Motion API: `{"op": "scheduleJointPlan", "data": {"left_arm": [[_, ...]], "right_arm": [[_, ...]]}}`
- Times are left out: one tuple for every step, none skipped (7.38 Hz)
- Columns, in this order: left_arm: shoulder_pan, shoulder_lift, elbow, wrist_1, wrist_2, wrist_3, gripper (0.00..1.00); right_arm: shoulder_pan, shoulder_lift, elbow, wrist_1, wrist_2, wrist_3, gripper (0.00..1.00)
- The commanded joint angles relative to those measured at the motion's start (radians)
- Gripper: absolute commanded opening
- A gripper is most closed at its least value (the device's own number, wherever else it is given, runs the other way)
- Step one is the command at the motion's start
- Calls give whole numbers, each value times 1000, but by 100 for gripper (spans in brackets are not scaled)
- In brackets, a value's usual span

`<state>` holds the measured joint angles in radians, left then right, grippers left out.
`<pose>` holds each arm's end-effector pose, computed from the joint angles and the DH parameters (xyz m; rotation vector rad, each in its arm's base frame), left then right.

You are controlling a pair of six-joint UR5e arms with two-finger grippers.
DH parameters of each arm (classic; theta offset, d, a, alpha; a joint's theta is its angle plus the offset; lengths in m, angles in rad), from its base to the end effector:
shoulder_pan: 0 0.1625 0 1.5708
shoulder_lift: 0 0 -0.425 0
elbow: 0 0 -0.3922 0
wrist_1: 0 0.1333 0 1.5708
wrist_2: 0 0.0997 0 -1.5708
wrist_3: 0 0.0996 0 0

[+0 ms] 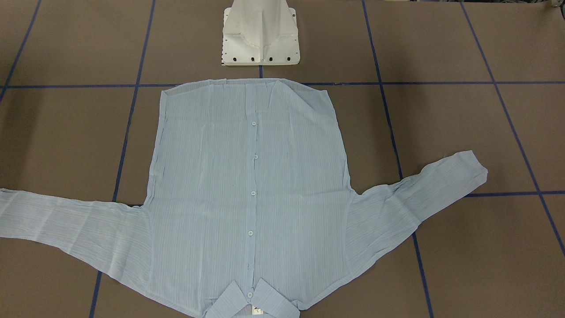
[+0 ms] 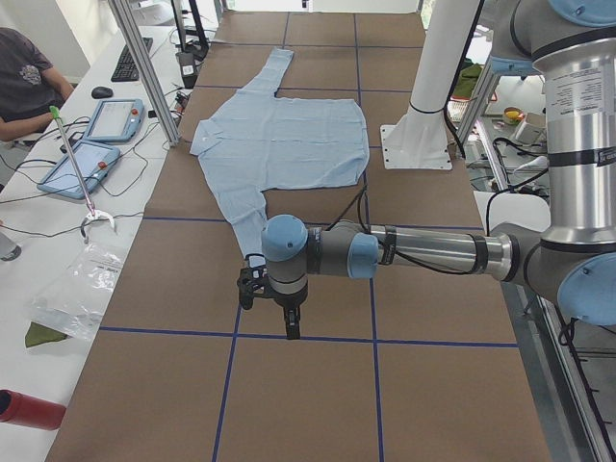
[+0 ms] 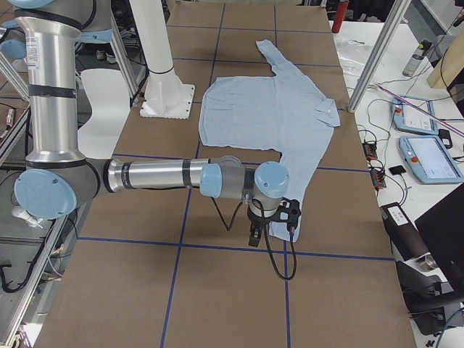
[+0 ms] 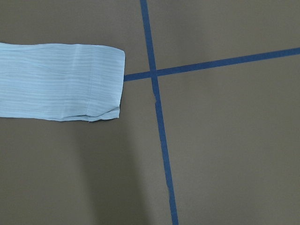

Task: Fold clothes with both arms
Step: 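Move the right gripper toward the cuff of the sleeve on its side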

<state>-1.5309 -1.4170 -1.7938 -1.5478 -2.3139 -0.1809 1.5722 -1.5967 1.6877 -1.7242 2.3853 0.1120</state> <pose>-0.0487 -0.4314 0.6240 -0.0381 0.7437 -0.1173 0.0615 -0.4747 0.6261 -0.1039 -0.8103 0.1324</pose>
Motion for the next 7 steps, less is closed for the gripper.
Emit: {"op": "scheduleJointPlan", "data": {"left_arm": [[0,0,1,0,-1,0,100],[0,0,1,0,-1,0,100],[0,0,-1,-2,-1,0,100],[0,1,-1,-5,-1,3,100],[-2,1,-2,-3,-2,3,100],[0,-8,-22,-3,-2,1,100],[0,-11,-36,-3,-2,1,100]], "right_arm": [[0,1,18,0,-3,0,100],[0,0,26,0,-1,1,100],[0,0,23,0,-1,2,100],[0,0,23,0,-1,0,100],[0,-2,20,0,-4,0,100],[-3,0,21,3,-1,-3,100],[-6,3,29,3,5,-2,100]]}}
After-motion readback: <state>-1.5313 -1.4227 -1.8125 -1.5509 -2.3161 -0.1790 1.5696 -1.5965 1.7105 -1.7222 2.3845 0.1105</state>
